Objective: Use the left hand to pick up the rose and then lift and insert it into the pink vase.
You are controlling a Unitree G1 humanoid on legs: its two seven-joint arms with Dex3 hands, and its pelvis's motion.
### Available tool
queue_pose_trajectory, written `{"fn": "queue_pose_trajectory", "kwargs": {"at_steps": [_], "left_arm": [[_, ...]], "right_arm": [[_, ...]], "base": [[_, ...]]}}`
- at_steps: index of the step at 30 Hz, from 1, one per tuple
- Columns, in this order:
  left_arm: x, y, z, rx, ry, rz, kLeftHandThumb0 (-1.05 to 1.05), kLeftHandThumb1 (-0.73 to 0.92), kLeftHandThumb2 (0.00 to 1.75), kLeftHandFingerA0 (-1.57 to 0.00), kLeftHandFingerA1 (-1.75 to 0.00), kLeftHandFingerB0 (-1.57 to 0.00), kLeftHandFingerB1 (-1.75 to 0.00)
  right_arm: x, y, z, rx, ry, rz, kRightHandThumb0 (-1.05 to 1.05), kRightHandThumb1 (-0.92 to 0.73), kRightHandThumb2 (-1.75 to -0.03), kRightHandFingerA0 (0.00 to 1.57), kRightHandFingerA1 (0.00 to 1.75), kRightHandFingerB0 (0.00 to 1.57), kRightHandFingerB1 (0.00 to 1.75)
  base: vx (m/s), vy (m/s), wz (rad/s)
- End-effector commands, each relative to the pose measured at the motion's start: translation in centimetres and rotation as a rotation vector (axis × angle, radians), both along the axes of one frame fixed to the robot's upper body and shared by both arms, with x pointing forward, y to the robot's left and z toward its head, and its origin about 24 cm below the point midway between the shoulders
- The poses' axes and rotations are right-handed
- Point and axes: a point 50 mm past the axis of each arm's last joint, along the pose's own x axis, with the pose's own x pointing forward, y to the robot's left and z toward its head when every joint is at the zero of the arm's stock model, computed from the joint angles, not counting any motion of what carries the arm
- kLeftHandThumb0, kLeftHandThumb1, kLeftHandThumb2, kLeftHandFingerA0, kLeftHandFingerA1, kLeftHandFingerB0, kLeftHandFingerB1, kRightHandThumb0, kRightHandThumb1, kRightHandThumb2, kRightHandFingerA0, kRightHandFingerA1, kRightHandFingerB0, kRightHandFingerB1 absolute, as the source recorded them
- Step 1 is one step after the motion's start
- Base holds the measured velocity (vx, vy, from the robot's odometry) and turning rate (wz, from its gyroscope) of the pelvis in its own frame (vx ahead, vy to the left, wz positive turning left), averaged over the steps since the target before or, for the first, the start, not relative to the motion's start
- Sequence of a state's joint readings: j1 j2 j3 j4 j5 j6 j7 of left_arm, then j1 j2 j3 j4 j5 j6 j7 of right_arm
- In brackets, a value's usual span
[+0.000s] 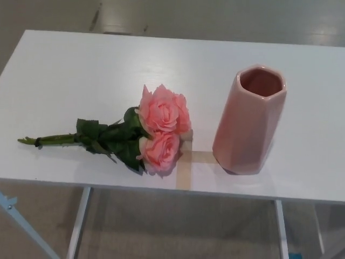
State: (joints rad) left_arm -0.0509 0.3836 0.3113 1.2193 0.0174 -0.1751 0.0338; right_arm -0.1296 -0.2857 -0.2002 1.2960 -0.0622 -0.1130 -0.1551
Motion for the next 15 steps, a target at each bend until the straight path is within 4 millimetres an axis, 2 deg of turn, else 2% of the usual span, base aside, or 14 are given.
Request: {"fn": "queue_pose_trajectory", "kwargs": {"at_steps": [1, 3, 4, 6, 8, 9, 10, 11, 12, 14, 15], "left_arm": [[-0.3, 0.3, 0.1, 0.001, -0.024, 0.033, -0.24, 0.62, 0.59, -0.68, -0.47, -0.48, -0.39], [-0.7, 0.2, -0.1, -0.004, -0.022, 0.034, -0.24, 0.6, 0.59, -0.68, -0.47, -0.46, -0.39], [-0.6, 0.0, -0.1, -0.012, -0.032, 0.016, -0.2, 0.54, 0.56, -0.65, -0.46, -0.39, -0.36], [-0.5, -0.2, -0.1, -0.017, -0.035, -0.008, -0.21, 0.53, 0.56, -0.59, -0.44, -0.36, -0.35], [-0.2, -0.5, 0.0, -0.02, -0.036, -0.107, -0.3, 0.49, 0.55, -0.39, -0.38, -0.26, -0.31], [0.1, -0.7, 0.3, -0.042, -0.069, -0.182, -0.24, 0.34, 0.88, -0.08, -0.51, -0.07, -0.5], [0.2, -0.8, 0.4, -0.052, -0.082, -0.212, -0.24, 0.34, 0.88, -0.08, -0.51, -0.07, -0.5], [0.4, -1.1, 0.6, -0.07, -0.111, -0.251, -0.44, 0.48, 0.55, -0.2, -0.33, -0.16, -0.28], [0.5, -1.3, 0.8, -0.085, -0.135, -0.277, -0.29, 0.3, 0.86, -0.01, -0.49, 0.0, -0.47], [0.8, -1.9, 1.4, -0.137, -0.2, -0.359, -0.3, 0.28, 0.85, -0.01, -0.5, 0.0, -0.47], [1.1, -2.4, 2.0, -0.198, -0.249, -0.442, -0.59, 0.39, 0.67, -0.07, -0.34, -0.11, -0.3]], "right_arm": [[-0.3, -0.1, 0.0, -0.001, -0.011, -0.032, -0.27, -0.63, -0.58, 0.68, 0.48, 0.54, 0.39], [-0.6, -0.2, -0.1, -0.003, -0.006, -0.029, -0.26, -0.63, -0.59, 0.68, 0.48, 0.54, 0.39], [-0.6, -0.3, -0.1, -0.001, -0.005, -0.029, -0.26, -0.63, -0.59, 0.66, 0.47, 0.54, 0.39], [-0.6, -0.3, -0.1, -0.001, -0.005, -0.025, -0.26, -0.63, -0.59, 0.66, 0.47, 0.54, 0.39], [-0.4, -0.3, 0.0, -0.006, -0.005, -0.011, -0.26, -0.63, -0.59, 0.67, 0.47, 0.54, 0.39], [-0.4, -0.3, 0.0, -0.009, -0.005, -0.007, -0.27, -0.63, -0.58, 0.67, 0.47, 0.54, 0.39], [-0.4, -0.3, 0.0, -0.01, -0.005, -0.006, -0.27, -0.63, -0.58, 0.67, 0.47, 0.54, 0.39], [-0.4, -0.3, 0.0, -0.009, -0.007, -0.005, -0.27, -0.63, -0.58, 0.68, 0.47, 0.54, 0.39], [-0.4, -0.3, 0.0, -0.011, -0.007, -0.003, -0.27, -0.63, -0.58, 0.69, 0.48, 0.53, 0.39], [-0.4, -0.3, 0.0, -0.012, -0.009, 0.001, -0.27, -0.63, -0.58, 0.7, 0.48, 0.53, 0.39], [-0.3, -0.3, 0.1, -0.02, -0.007, 0.011, -0.27, -0.63, -0.58, 0.71, 0.49, 0.54, 0.39]], "base": [[0.0, 0.0, 0.0], [0.0, 0.0, 0.0], [0.0, 0.0, 0.0], [0.0, 0.0, 0.0], [0.0, 0.0, 0.0], [0.0, 0.0, 0.0], [0.0, 0.0, 0.0], [0.0, 0.0, 0.0], [0.0, 0.0, 0.0], [0.0, 0.0, 0.0], [0.0, 0.0, 0.0]]}}
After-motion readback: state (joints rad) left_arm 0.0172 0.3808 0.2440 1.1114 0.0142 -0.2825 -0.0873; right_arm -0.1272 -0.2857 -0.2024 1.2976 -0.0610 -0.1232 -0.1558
